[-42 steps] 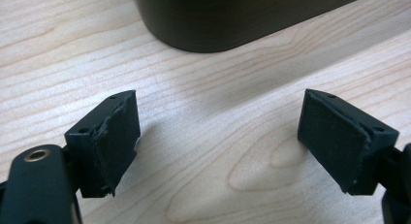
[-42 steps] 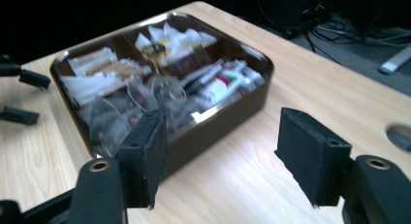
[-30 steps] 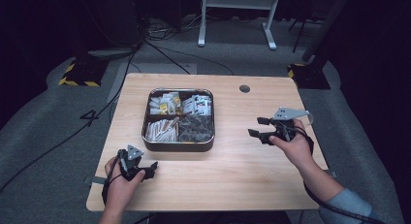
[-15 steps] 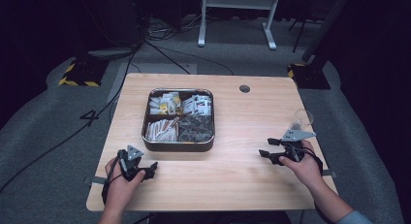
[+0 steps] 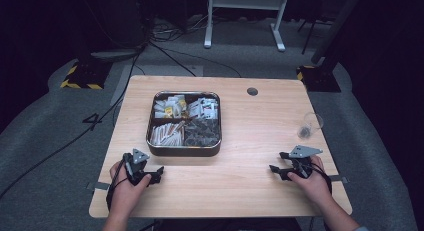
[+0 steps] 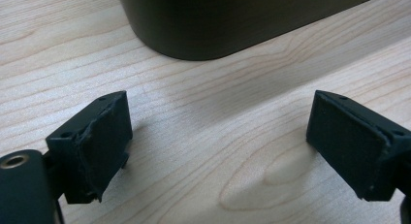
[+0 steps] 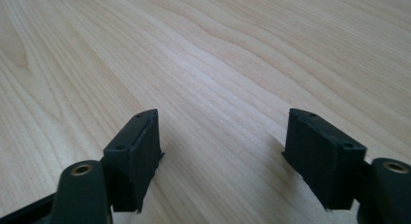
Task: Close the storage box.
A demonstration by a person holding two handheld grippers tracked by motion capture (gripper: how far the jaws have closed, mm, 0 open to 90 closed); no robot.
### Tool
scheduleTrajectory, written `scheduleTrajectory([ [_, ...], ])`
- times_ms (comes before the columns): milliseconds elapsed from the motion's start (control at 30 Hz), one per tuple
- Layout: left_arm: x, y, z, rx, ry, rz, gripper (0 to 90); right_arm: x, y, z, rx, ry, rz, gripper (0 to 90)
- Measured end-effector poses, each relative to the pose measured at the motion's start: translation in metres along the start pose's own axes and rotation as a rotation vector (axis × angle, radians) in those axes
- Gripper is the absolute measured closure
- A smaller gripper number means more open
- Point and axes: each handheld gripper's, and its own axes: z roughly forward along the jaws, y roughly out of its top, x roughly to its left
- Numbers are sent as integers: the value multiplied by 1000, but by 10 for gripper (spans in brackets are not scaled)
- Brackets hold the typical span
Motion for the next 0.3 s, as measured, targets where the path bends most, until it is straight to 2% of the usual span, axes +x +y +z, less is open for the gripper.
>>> scheduleTrajectory([
  [67,0,0,0,2,0,-1,89,0,0,0,5,1,15,277],
  [300,0,0,0,2,0,-1,89,-1,0,0,7,5,19,270],
])
